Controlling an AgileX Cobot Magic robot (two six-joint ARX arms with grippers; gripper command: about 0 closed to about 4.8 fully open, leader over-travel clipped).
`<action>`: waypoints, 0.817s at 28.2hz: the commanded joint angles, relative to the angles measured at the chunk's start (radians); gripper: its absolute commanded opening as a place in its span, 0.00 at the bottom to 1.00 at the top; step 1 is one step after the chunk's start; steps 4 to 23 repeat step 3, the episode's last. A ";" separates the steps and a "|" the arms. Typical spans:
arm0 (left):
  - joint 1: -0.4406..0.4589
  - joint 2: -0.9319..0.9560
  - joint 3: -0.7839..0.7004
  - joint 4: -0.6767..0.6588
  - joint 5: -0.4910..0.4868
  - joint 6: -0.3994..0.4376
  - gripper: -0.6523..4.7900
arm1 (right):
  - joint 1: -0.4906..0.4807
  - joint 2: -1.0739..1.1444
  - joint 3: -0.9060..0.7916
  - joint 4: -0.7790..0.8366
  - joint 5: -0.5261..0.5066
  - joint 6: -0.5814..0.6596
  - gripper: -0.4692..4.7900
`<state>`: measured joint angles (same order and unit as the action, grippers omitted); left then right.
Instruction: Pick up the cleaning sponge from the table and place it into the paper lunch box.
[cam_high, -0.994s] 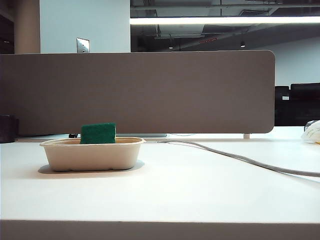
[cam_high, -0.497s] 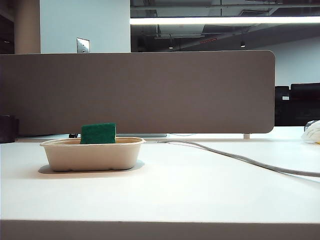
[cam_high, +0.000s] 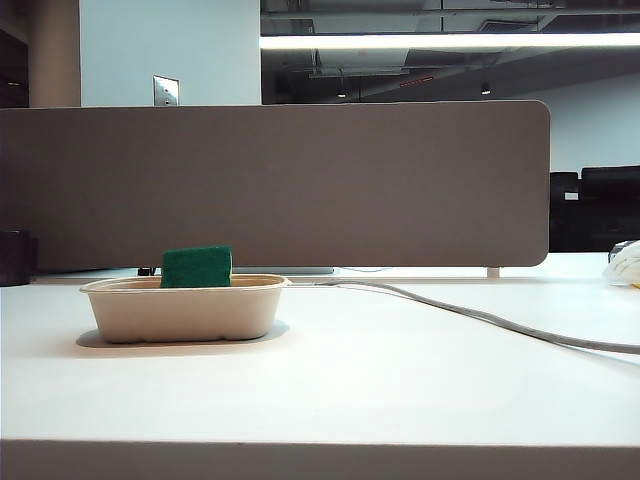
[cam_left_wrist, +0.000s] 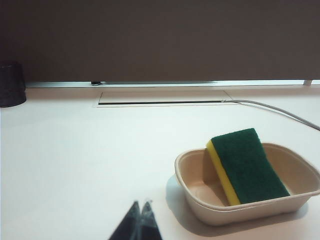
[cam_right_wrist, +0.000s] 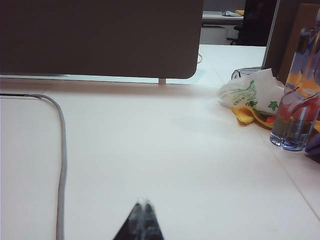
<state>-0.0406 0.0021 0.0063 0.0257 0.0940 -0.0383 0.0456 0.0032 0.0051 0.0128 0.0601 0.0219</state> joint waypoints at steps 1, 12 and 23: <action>-0.001 0.001 0.001 0.013 -0.001 0.001 0.11 | 0.000 0.001 0.000 0.021 0.001 0.004 0.08; -0.001 0.001 0.001 0.013 -0.001 0.001 0.11 | 0.000 0.001 0.000 0.021 0.001 0.004 0.08; -0.001 0.001 0.001 0.013 -0.001 0.001 0.11 | 0.000 0.001 0.000 0.021 0.001 0.004 0.08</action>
